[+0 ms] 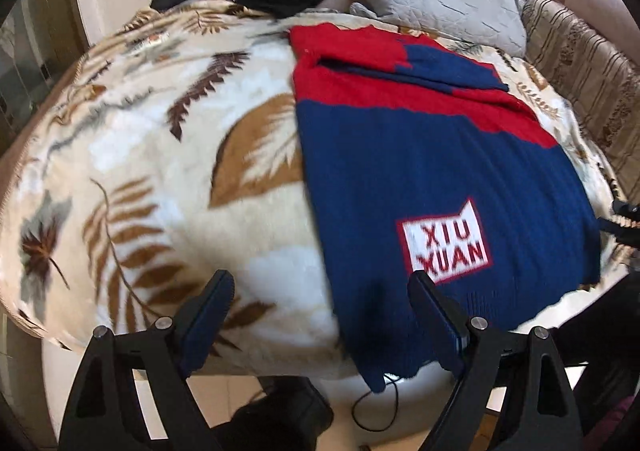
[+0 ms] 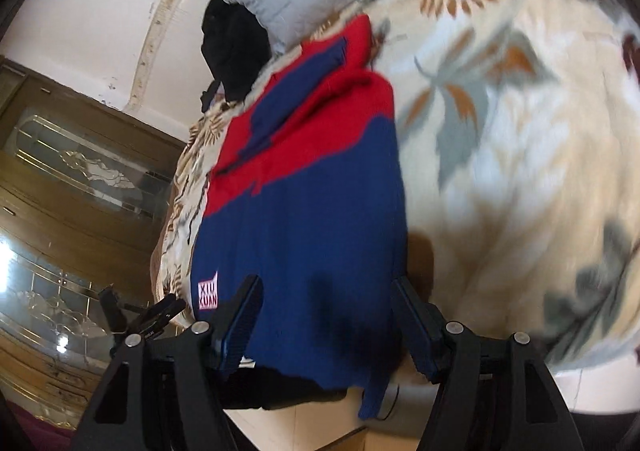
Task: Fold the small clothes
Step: 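Grasp the blue hem edge with both tools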
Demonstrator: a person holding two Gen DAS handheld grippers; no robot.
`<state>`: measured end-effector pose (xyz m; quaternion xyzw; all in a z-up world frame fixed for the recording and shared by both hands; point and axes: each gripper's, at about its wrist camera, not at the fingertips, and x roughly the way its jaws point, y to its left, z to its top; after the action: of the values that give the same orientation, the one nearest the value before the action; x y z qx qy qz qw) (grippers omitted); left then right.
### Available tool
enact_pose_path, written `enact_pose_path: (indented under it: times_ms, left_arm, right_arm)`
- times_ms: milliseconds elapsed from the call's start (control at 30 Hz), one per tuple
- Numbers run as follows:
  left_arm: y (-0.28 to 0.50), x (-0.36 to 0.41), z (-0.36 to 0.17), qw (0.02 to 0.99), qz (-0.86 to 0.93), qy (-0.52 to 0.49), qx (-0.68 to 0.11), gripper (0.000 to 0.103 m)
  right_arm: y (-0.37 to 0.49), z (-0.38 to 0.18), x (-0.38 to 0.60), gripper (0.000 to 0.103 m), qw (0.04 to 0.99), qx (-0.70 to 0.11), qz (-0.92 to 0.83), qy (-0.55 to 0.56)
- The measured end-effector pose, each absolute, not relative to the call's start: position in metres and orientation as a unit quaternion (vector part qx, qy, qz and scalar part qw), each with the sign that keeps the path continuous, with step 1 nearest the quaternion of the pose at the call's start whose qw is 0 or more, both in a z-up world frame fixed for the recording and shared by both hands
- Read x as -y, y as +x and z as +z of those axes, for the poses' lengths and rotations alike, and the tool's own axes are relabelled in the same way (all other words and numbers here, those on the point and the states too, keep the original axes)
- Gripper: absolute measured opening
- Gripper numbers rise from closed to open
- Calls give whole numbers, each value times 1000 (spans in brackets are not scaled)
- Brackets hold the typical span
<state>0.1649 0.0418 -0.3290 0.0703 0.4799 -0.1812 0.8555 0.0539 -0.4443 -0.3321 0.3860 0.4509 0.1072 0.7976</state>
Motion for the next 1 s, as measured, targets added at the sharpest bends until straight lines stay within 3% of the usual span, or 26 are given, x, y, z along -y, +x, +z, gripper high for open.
enact_pose_path:
  times_ms: [133, 233, 300, 367, 633, 700, 833, 900, 933, 1000]
  left_arm:
    - [164, -54, -343, 849, -186, 33, -494, 76]
    - [164, -54, -343, 849, -193, 15, -492, 75]
    - [164, -49, -340, 850, -202, 22, -486, 75]
    - [164, -45, -342, 844, -210, 28, -493, 75]
    - [151, -42, -344, 821, -252, -6, -512, 70]
    - [147, -38, -347, 814, -264, -7, -518, 57]
    - [149, -32, -350, 814, -255, 8, -522, 45]
    - [151, -39, -349, 814, -246, -7, -525, 22]
    - [152, -44, -349, 813, -243, -18, -529, 20]
    - [152, -48, -350, 810, -244, -33, -533, 20]
  right_arm:
    - [42, -345, 436, 70, 787, -469, 94, 389]
    - [42, -354, 426, 69, 784, -475, 90, 389]
    - [46, -350, 414, 62, 789, -478, 91, 374]
    - [51, -345, 404, 37, 798, -485, 95, 344]
    - [48, -349, 407, 39, 800, -501, 65, 325]
    - [46, -349, 406, 39, 800, -504, 66, 318]
    - [43, -350, 399, 40, 807, -502, 70, 303]
    - [42, -347, 398, 31, 813, -499, 67, 291]
    - [41, -346, 398, 20, 816, -498, 65, 287]
    - [40, -345, 399, 19, 819, -497, 65, 280]
